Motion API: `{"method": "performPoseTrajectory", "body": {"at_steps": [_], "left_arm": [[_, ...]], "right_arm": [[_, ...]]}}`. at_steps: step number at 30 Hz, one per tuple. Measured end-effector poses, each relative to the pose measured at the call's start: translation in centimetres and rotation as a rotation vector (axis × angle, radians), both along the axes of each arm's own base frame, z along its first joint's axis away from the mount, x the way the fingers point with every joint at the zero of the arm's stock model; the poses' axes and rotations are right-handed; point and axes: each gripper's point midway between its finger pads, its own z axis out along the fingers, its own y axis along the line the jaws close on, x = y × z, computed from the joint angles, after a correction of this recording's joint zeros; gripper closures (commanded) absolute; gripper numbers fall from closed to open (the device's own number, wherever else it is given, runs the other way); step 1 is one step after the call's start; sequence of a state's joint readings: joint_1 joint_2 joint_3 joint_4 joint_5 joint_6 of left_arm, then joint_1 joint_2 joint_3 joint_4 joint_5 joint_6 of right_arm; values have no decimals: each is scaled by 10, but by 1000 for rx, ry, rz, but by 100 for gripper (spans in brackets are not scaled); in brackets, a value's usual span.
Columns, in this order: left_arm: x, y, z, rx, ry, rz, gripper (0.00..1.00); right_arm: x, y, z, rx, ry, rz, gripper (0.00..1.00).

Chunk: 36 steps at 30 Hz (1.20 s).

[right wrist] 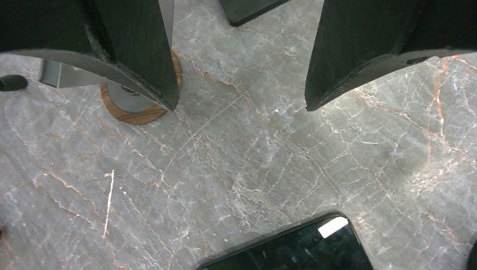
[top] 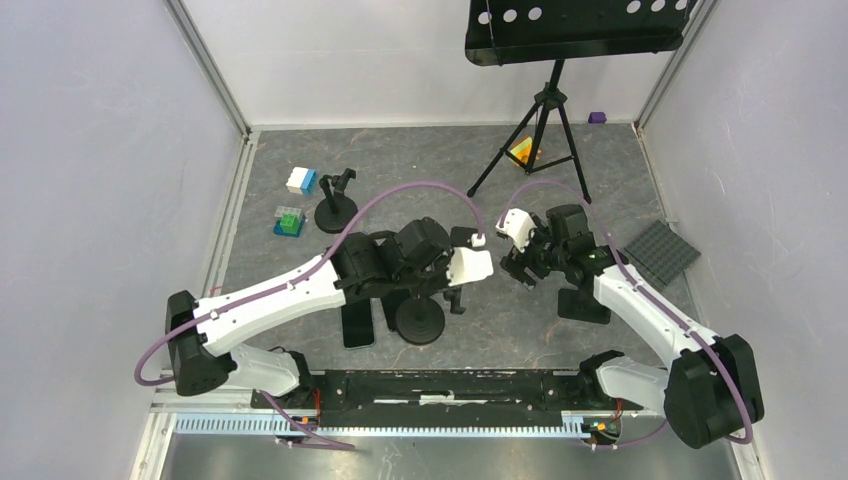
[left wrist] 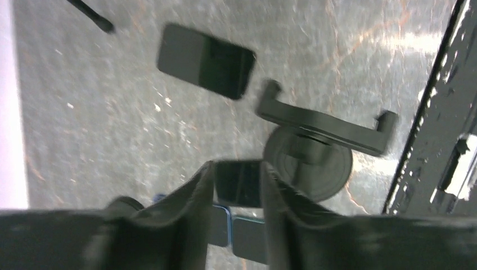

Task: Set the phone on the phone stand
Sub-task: Place the phone stand at the center of the board.

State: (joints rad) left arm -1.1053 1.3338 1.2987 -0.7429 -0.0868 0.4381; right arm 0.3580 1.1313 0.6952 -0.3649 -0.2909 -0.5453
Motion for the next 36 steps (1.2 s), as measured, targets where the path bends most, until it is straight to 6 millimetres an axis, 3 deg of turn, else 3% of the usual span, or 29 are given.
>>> {"method": "performPoseTrajectory", "body": {"at_steps": [4, 6, 12, 21, 25, 31, 34, 36], "left_arm": [[-6, 19, -34, 89, 21, 0, 21], [-11, 29, -38, 100, 23, -5, 16], [-20, 42, -18, 31, 13, -19, 11], [-20, 43, -25, 54, 35, -40, 11], [-26, 35, -33, 57, 74, -85, 21], [-34, 16, -71, 123, 183, -165, 66], [-39, 10, -80, 137, 215, -220, 82], [-44, 5, -78, 132, 226, -274, 85]], "right_arm": [[-4, 2, -3, 6, 19, 18, 13], [-4, 3, -2, 9, 15, 25, 13], [-8, 5, 0, 18, 6, 45, 13], [-11, 5, 0, 24, 2, 59, 13], [-13, 7, 1, 33, 4, 68, 13], [-17, 7, -7, 35, 20, 74, 13], [-20, 7, -11, 33, 28, 75, 13], [-20, 6, -10, 34, 22, 75, 13]]}}
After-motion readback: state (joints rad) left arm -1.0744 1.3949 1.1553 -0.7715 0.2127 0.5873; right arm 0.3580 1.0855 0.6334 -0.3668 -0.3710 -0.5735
